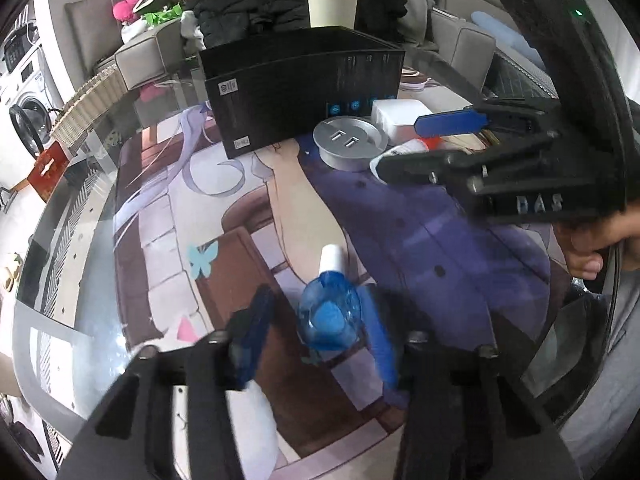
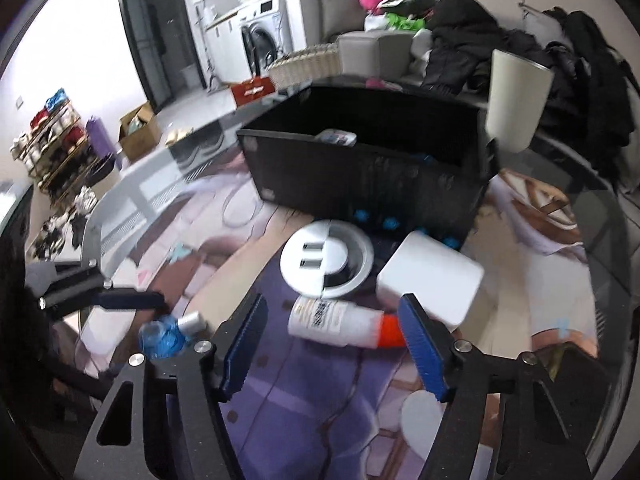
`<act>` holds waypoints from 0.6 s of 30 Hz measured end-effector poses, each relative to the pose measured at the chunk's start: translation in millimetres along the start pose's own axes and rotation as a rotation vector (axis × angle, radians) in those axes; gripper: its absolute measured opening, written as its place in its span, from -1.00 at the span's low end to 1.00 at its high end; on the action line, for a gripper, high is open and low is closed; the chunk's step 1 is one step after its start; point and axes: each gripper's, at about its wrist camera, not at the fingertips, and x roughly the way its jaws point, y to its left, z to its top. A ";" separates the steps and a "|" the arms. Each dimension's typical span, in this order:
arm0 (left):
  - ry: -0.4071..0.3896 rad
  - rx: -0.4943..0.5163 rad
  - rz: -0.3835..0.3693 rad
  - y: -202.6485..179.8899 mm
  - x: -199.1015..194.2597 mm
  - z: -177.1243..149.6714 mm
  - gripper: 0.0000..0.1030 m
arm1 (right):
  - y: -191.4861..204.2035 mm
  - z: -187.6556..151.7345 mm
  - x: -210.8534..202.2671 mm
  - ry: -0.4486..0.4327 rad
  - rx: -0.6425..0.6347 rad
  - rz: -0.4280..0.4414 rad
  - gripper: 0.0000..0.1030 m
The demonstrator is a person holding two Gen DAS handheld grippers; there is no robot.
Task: Organize rigid objects
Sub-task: 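Grasp the blue spray bottle with the left gripper while the right grasps the white glue bottle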
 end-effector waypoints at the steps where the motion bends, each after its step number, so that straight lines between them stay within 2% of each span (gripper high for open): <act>1: -0.001 -0.006 0.003 0.8 0.6 1.1 -0.24 | 1.7 -1.2 0.5 -0.001 -0.012 0.000 0.36; 9: -0.011 -0.030 0.019 6.2 7.2 10.4 -0.44 | 8.1 -9.4 -4.5 0.076 0.005 0.016 0.35; 13: -0.008 -0.007 0.034 2.3 8.8 13.5 -0.42 | 10.1 -15.6 -12.7 0.142 0.024 0.060 0.31; 14: -0.009 0.002 0.041 0.6 7.5 13.0 -0.36 | 12.0 -15.8 -14.5 0.127 0.013 0.051 0.31; 15: -0.012 0.005 0.046 -0.8 5.0 12.1 -0.09 | 13.1 -15.4 -15.8 0.114 -0.001 0.035 0.31; 16: -0.017 0.008 0.049 -2.3 3.0 11.2 0.08 | 13.0 -14.9 -14.9 0.114 0.001 0.029 0.31; 17: -0.030 0.014 0.055 -2.8 0.2 9.3 0.17 | 11.3 -15.0 -13.9 0.116 0.022 0.028 0.31; 18: -0.034 0.023 0.061 -3.2 -1.2 8.0 0.17 | 6.2 -14.7 -12.0 0.127 0.073 0.031 0.31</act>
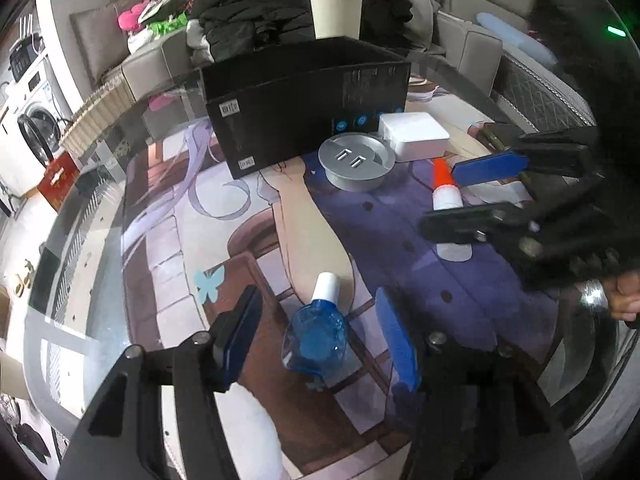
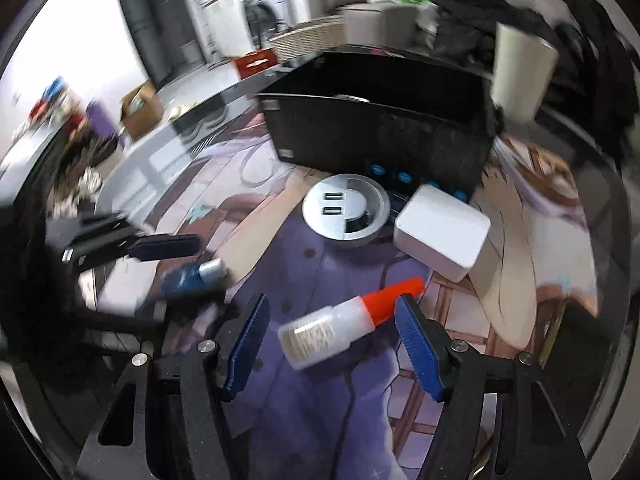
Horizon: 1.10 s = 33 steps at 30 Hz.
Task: Organize rigid objects
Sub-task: 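Grasp the blue spray bottle with the left gripper while the right grasps the white glue bottle, then lift the spray bottle with the left gripper while the right lifts the glue bottle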
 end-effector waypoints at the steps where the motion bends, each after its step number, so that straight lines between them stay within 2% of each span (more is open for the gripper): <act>1: 0.000 0.005 0.004 0.3 -0.8 -1.2 0.17 | -2.3 0.8 2.1 0.010 0.023 0.000 0.31; 4: 0.028 -0.011 0.001 6.1 1.3 -6.4 0.17 | -3.9 0.9 9.2 0.026 0.025 -0.047 0.31; 6: 0.037 -0.022 -0.009 9.7 2.6 -9.5 0.17 | -5.4 -1.2 11.4 0.029 0.022 -0.057 0.23; 8: 0.036 -0.023 -0.005 11.1 2.2 -10.4 0.17 | -5.0 -2.5 10.4 0.033 0.001 -0.083 -0.08; 9: 0.037 -0.028 -0.009 11.8 1.7 -10.8 0.01 | -6.0 -4.2 8.3 0.030 -0.005 -0.090 -0.20; 10: 0.036 -0.036 -0.020 12.7 1.2 -11.0 -0.17 | -5.9 -5.2 7.2 0.033 -0.014 -0.093 -0.48; 11: 0.037 -0.040 -0.045 12.7 1.2 -10.9 -0.40 | -4.3 -7.0 5.5 0.036 -0.028 -0.093 -0.57; 24: 0.039 -0.020 -0.044 -2.9 7.8 1.7 -0.43 | 2.9 -19.8 0.6 0.027 -0.083 -0.123 -0.58; 33: 0.014 -0.027 -0.041 -2.8 2.8 6.8 -0.43 | 0.6 -19.7 -7.4 -0.008 -0.072 -0.095 -0.59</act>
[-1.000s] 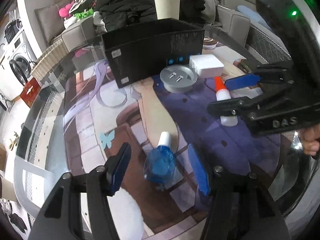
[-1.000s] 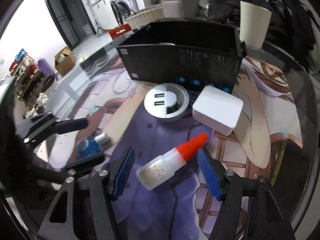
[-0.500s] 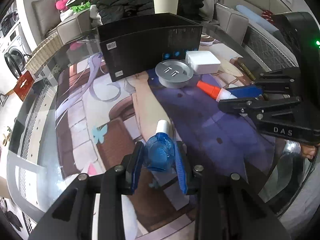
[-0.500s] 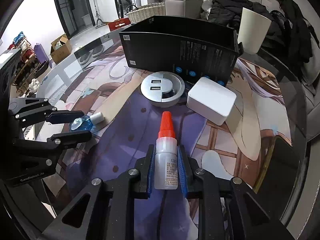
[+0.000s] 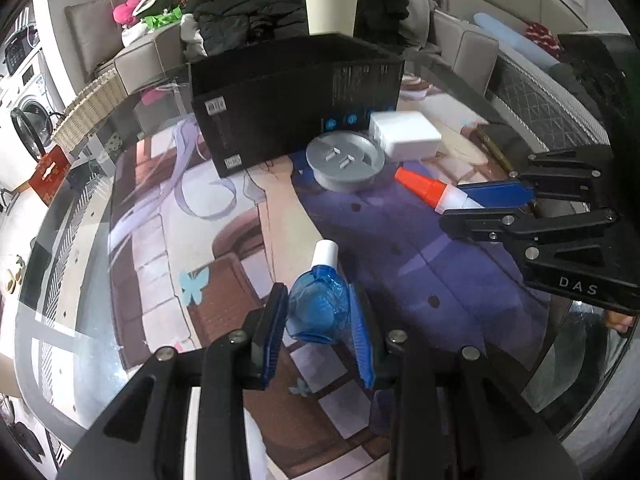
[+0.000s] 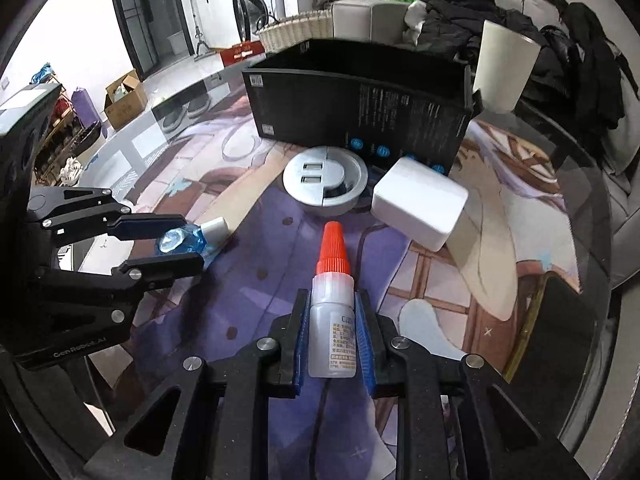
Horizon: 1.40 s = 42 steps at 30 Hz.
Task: Organize rigid objects
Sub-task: 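Lift the spray bottle with the left gripper while the right lifts the glue bottle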
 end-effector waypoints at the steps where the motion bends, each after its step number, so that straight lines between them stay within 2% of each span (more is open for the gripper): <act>1: -0.015 0.002 0.004 -0.2 -3.1 1.9 -0.43 | -0.4 0.5 -2.4 -0.009 0.005 0.002 -0.59; 5: -0.124 -0.006 0.016 2.5 -24.8 12.0 -0.43 | -1.5 3.9 -21.0 -0.091 0.024 0.007 -0.59; 8: -0.241 -0.027 0.025 6.5 -49.8 19.4 -0.43 | 1.9 7.5 -45.7 -0.217 0.036 0.005 -0.59; 11: -0.407 -0.039 0.050 9.0 -83.3 23.4 -0.43 | 8.1 8.6 -82.7 -0.407 0.027 -0.011 -0.59; 12: -0.475 -0.044 0.060 9.5 -96.6 22.8 -0.43 | 12.2 6.9 -101.1 -0.502 0.016 -0.025 -0.59; 16: -0.717 -0.060 0.107 12.2 -144.4 13.5 -0.43 | 23.4 0.2 -148.5 -0.735 -0.017 -0.066 -0.59; 18: -0.791 -0.057 0.118 12.8 -159.2 10.1 -0.43 | 28.6 -1.2 -161.2 -0.781 -0.031 -0.073 -0.59; 20: -0.801 -0.056 0.115 16.6 -162.7 9.4 -0.43 | 32.9 -2.3 -169.0 -0.807 -0.042 -0.073 -0.59; 27: -0.805 -0.064 0.117 25.1 -164.5 9.2 -0.43 | 36.9 -2.7 -176.5 -0.818 -0.031 -0.079 -0.59; 32: -0.789 -0.079 0.110 23.4 -158.2 25.0 -0.43 | 35.5 2.0 -178.5 -0.822 -0.014 -0.088 -0.59; 36: -0.794 -0.086 0.116 27.7 -148.4 48.5 -0.43 | 27.4 21.0 -171.5 -0.815 0.010 -0.086 -0.59; 42: -0.783 -0.122 0.139 41.3 -119.4 89.0 -0.43 | 7.2 66.8 -139.7 -0.808 0.030 -0.099 -0.59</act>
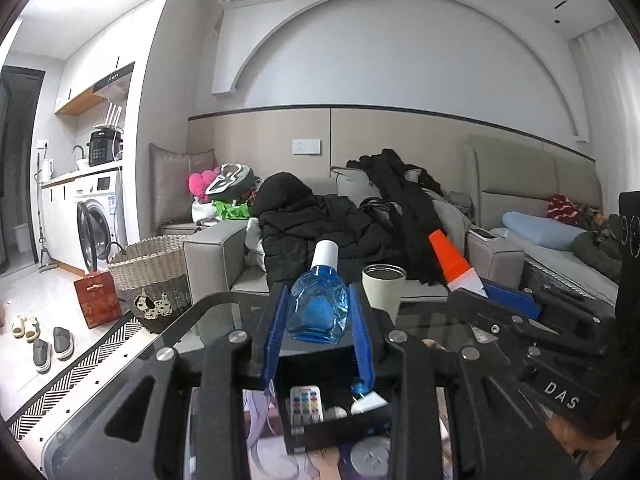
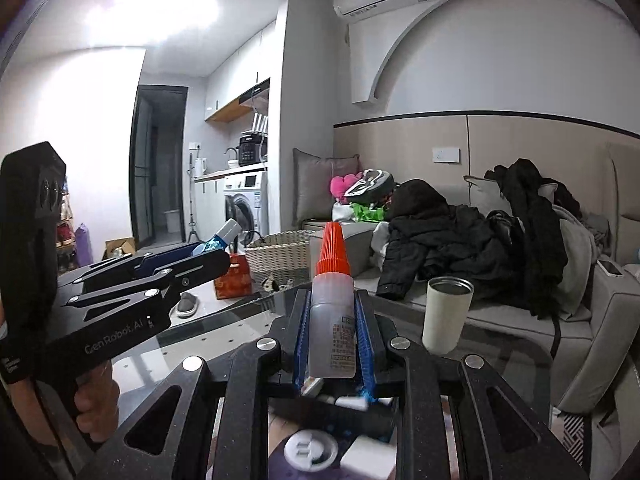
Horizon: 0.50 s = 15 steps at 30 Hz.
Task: Organize rigid objects
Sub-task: 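Lift the spray bottle with the left gripper while the right lifts the glue bottle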
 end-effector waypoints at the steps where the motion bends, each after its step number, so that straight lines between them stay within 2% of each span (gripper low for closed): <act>1: 0.002 -0.002 0.003 0.8 7.5 1.6 -0.43 | -2.2 1.1 7.4 0.000 0.004 -0.001 -0.59; 8: -0.006 -0.009 0.053 7.1 52.1 8.8 -0.43 | -14.5 13.9 54.4 -0.034 0.004 -0.017 -0.59; 15: 0.048 -0.035 0.061 15.6 69.2 1.6 -0.43 | -21.0 13.3 82.2 0.025 0.035 -0.036 -0.59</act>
